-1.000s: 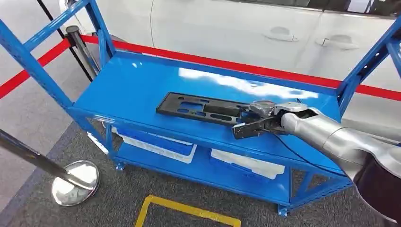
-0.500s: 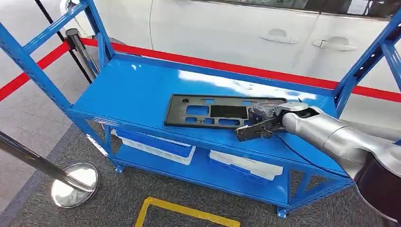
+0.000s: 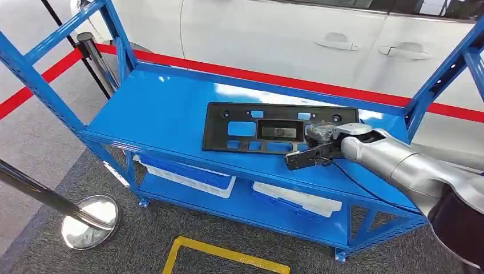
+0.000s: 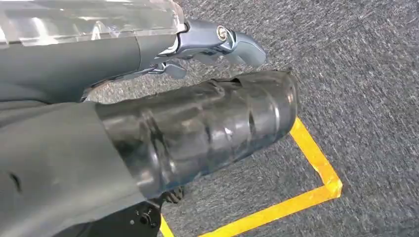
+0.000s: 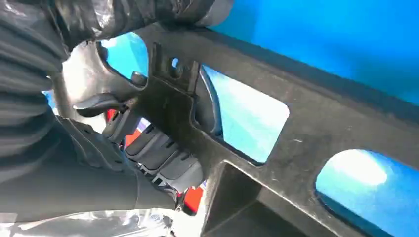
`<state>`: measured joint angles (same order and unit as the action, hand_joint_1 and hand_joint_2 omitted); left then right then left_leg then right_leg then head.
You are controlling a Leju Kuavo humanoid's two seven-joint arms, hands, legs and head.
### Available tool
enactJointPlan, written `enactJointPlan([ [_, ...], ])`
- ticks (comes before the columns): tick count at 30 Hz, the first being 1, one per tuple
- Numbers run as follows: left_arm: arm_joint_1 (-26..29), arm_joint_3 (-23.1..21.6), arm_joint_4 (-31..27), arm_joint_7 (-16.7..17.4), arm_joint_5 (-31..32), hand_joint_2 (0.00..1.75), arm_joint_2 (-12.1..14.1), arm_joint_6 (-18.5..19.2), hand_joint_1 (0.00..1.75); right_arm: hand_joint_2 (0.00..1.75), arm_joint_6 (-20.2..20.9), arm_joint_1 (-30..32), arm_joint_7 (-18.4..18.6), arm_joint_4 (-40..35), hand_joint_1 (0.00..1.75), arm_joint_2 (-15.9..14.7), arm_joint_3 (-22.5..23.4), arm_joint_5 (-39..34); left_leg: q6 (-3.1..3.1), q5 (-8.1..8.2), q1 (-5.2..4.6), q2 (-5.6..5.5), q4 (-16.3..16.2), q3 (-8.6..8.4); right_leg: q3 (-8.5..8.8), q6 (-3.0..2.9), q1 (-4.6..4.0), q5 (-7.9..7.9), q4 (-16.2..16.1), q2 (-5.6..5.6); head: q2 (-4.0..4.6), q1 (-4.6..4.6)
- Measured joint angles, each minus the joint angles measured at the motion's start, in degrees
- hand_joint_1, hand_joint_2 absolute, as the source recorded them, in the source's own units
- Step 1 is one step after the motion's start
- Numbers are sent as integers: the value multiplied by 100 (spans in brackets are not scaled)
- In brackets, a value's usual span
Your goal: Take the parts from the cabinet and place them on the table.
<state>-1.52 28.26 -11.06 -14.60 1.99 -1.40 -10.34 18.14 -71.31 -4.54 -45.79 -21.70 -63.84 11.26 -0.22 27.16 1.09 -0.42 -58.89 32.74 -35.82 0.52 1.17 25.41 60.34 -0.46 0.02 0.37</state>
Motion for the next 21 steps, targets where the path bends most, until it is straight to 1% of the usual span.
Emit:
enactJointPlan([
  [5,2,9,0,-24,41,0,0,-2,0,175,15,-149,129,-150,175,-33,105,-13,0,0,0,-1,0,3,-1,0,-1,0,0,2,0,2],
  [21,2,11,0,-46,63,0,-4,0,0,175,15,-166,133,-319,175,-107,157,-13,0,0,0,-1,0,5,-2,0,0,0,-2,1,0,2],
])
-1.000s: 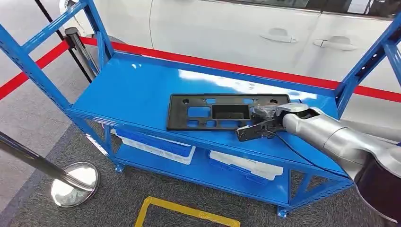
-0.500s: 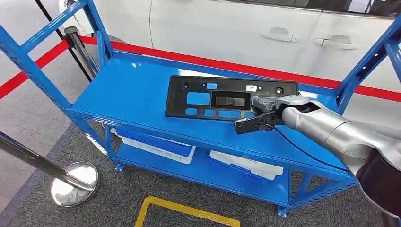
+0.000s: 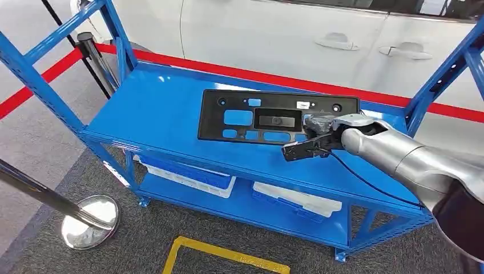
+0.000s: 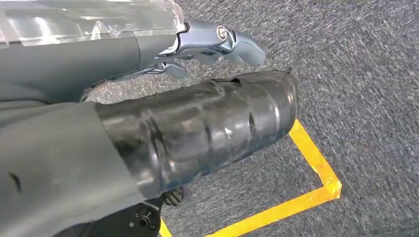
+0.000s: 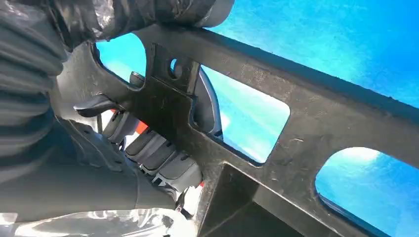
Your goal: Take the parts from the cabinet and place them on the table.
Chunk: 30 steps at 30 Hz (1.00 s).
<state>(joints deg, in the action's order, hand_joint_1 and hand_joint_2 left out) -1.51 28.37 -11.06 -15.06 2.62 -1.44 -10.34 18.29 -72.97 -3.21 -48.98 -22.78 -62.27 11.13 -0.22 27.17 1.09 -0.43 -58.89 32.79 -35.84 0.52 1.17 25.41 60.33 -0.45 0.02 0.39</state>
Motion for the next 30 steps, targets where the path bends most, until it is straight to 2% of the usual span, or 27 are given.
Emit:
enactJointPlan([
  [20,-1,26,0,-55,46,0,-2,-2,0,175,-22,-68,92,-131,175,-37,59,17,0,0,0,0,0,2,-2,0,0,0,0,0,0,-2],
  [21,-1,33,0,-55,48,175,-4,-4,0,175,-24,-106,103,-146,175,-37,70,17,0,0,0,0,0,3,-3,0,1,0,0,0,0,-2],
  [26,-2,135,0,-87,37,175,-11,50,0,175,-81,-548,489,-423,175,-37,264,-83,0,-1,-2,-1,-1,9,-14,0,4,-1,2,-1,0,-2],
  [30,4,247,0,-149,52,175,-24,87,0,175,212,-1264,852,-756,175,-85,647,-343,0,-1,-4,0,-1,23,-30,0,4,1,3,0,0,-2],
])
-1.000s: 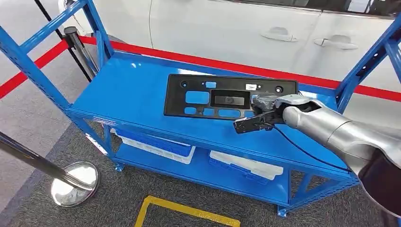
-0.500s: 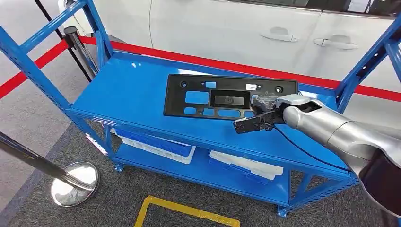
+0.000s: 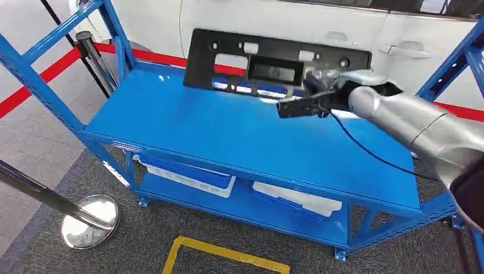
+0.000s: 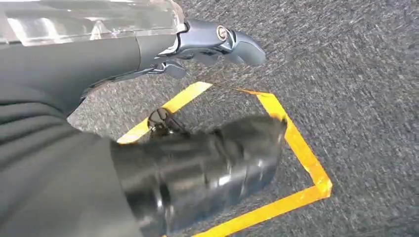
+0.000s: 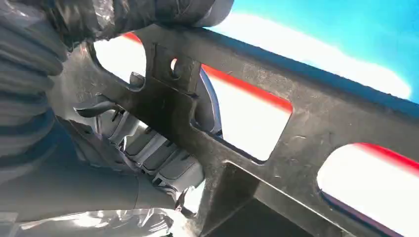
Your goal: Take the parts from the cabinet and place them on the table.
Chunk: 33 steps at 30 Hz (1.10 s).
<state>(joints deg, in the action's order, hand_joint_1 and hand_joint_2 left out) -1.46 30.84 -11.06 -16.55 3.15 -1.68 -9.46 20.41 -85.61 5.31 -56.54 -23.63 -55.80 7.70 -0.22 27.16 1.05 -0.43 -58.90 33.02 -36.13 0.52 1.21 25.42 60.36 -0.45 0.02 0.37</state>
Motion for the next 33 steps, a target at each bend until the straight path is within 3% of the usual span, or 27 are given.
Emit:
enactJointPlan([
  [10,6,105,0,0,147,175,-20,-26,0,175,156,-629,206,-534,175,-260,234,-153,-1,2,0,-5,0,8,1,1,0,0,-12,2,-2,2],
  [28,3,210,0,-101,247,175,-37,96,0,175,164,-706,236,-711,175,-549,234,-265,-1,2,1,-5,-1,7,2,1,-1,0,-12,-2,0,0],
  [33,4,265,0,-131,302,175,-37,96,0,175,311,-733,149,-805,175,-610,234,-597,-1,2,1,-4,-1,6,3,1,-1,0,-12,-2,0,0],
])
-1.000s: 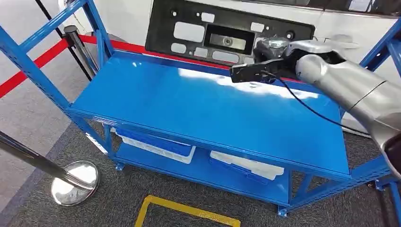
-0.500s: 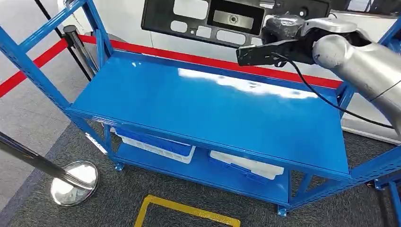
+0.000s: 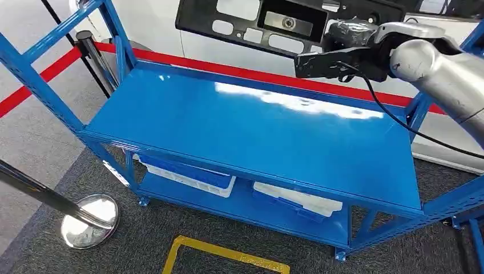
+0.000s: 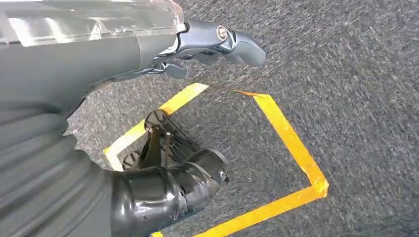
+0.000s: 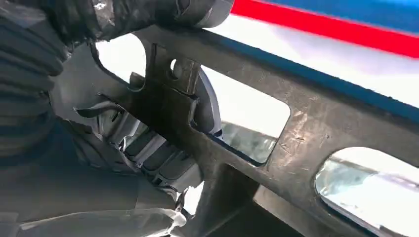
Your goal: Take the parts from the cabinet and place them on the table.
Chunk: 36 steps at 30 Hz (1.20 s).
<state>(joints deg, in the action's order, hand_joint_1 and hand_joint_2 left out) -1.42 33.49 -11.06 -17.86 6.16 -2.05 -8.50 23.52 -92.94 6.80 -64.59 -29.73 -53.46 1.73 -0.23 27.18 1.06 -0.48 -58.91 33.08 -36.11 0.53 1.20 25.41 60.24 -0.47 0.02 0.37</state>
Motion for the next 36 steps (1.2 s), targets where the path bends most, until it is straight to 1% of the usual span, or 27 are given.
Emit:
enactJointPlan([
  [4,0,33,0,-24,44,175,-2,20,0,175,57,-34,22,-44,175,-50,-2,-2,0,0,0,0,-1,0,0,0,0,0,-1,0,-2,2],
  [6,0,39,0,-42,61,175,0,37,0,175,52,-59,26,-61,175,-61,-15,0,-85,15,-16,-2,-40,18,11,43,58,-31,-47,-3,0,0],
  [8,-5,39,0,-57,105,175,0,37,0,175,39,-94,35,-100,175,-79,-28,22,-148,-46,-19,9,92,-47,66,98,38,-78,-153,-16,0,0],
  [9,1,41,0,-66,107,175,0,37,0,175,30,-104,42,-107,175,-118,-28,24,-171,-132,75,34,277,-152,57,93,35,-35,-137,1,0,9],
  [10,-3,41,0,-68,111,175,-11,37,0,175,26,-143,39,-109,175,-146,-33,28,-177,-161,53,55,358,-208,8,97,24,80,-1,16,0,7],
  [12,-20,44,0,-68,116,175,-11,37,0,175,20,-205,39,-111,175,-155,-68,28,-189,-165,54,91,371,-216,-390,126,30,504,829,11,0,7],
  [13,-25,44,0,-70,116,175,-13,39,0,175,22,-194,39,-116,175,-177,-79,28,-185,-149,62,99,366,-223,-597,153,52,634,1236,12,0,7],
  [14,-26,44,0,-70,116,175,-15,44,0,175,22,-181,35,-116,175,-186,-101,28,-170,-153,76,103,342,-227,-733,182,77,631,1475,14,-2,7],
  [15,-26,44,-2,-70,116,175,-17,48,0,175,22,-179,35,-120,175,-194,-125,28,-156,-137,99,103,317,-229,-719,213,107,481,1400,19,-2,7],
  [16,-26,44,0,-68,116,175,-22,48,0,175,22,-182,39,-125,175,-199,-140,28,-118,-96,136,100,269,-228,-576,254,141,223,1082,26,0,7],
  [17,-26,44,0,-68,116,175,-24,50,0,175,22,-188,39,-131,175,-199,-142,28,-72,-40,174,94,193,-224,-348,301,182,-64,599,47,-2,7],
  [18,-23,44,-2,-68,116,175,-22,50,0,175,20,-192,42,-129,175,-223,-146,35,4,42,195,83,88,-202,-163,363,232,-174,130,78,-2,9],
  [19,-23,50,-2,-70,116,175,-2,50,0,175,13,-204,44,-129,175,-243,-164,35,77,91,145,56,20,-113,-67,355,129,-64,177,39,-2,17],
  [20,-18,52,-2,-68,116,175,-2,50,0,175,11,-191,37,-144,175,-247,-168,35,97,94,146,48,-33,-102,-121,263,132,-58,200,16,-2,6],
  [23,-20,55,-2,-68,116,175,-28,52,0,175,9,-160,44,-146,175,-247,-186,35,172,80,167,30,-62,-44,-187,107,145,-18,222,24,-2,7],
  [24,-19,55,-2,-68,116,175,-31,52,0,175,9,-170,44,-146,175,-247,-197,35,185,181,185,44,-133,-24,-194,31,147,-37,189,29,-2,9],
  [25,-21,55,-2,-68,116,175,-24,50,0,175,4,-175,46,-146,175,-247,-203,35,171,360,179,53,-324,50,-201,-15,134,-57,170,26,-2,0],
  [27,-29,55,-2,-66,139,175,-22,50,0,175,-7,-180,39,-146,175,-245,-227,22,155,869,145,52,-1247,419,-232,-81,94,-95,156,27,0,4],
  [28,-33,57,-2,-52,179,175,-22,48,0,175,-18,-179,31,-146,175,-247,-251,7,134,999,124,51,-1642,578,-255,-107,60,-112,158,26,0,4],
  [29,-36,65,-2,-33,220,175,-22,46,0,175,-26,-179,17,-146,175,-247,-295,-19,102,991,106,51,-1796,628,-276,-134,26,-131,158,25,0,4],
  [30,-35,72,-2,-22,238,175,-22,42,0,175,-33,-180,6,-151,175,-249,-328,-50,57,876,84,51,-1701,565,-295,-155,-5,-149,158,22,0,4],
  [31,-35,76,-2,-13,247,175,-22,35,0,175,-33,-180,2,-153,175,-254,-345,-68,-10,670,50,50,-1378,383,-315,-171,-39,-172,158,17,-2,4],
  [32,-36,79,-2,2,282,175,-20,33,0,175,-35,-187,2,-164,175,-260,-352,-72,-101,431,1,47,-840,79,-332,-173,-68,-201,158,15,-2,4],
  [33,-42,83,-2,11,288,175,-15,31,0,175,-42,-203,2,-179,175,-269,-354,-72,-209,307,-62,43,-357,-205,-343,-173,-72,-227,156,17,-2,4],
  [34,-54,87,-2,22,295,175,9,24,0,175,-50,-226,0,-186,175,-293,-358,-72,-256,368,-87,58,-116,-329,-374,-149,-101,-261,155,19,0,9],
  [35,-57,90,-2,22,308,175,0,20,0,175,-66,-239,0,-186,175,-302,-367,-72,-196,287,-101,55,-124,-287,-379,-123,-74,-310,130,32,0,4],
  [36,-57,92,-2,22,317,175,0,20,0,175,-81,-238,-2,-188,175,-304,-376,-74,-208,266,-120,50,-75,-237,-380,-85,-54,-362,97,40,-2,7],
])
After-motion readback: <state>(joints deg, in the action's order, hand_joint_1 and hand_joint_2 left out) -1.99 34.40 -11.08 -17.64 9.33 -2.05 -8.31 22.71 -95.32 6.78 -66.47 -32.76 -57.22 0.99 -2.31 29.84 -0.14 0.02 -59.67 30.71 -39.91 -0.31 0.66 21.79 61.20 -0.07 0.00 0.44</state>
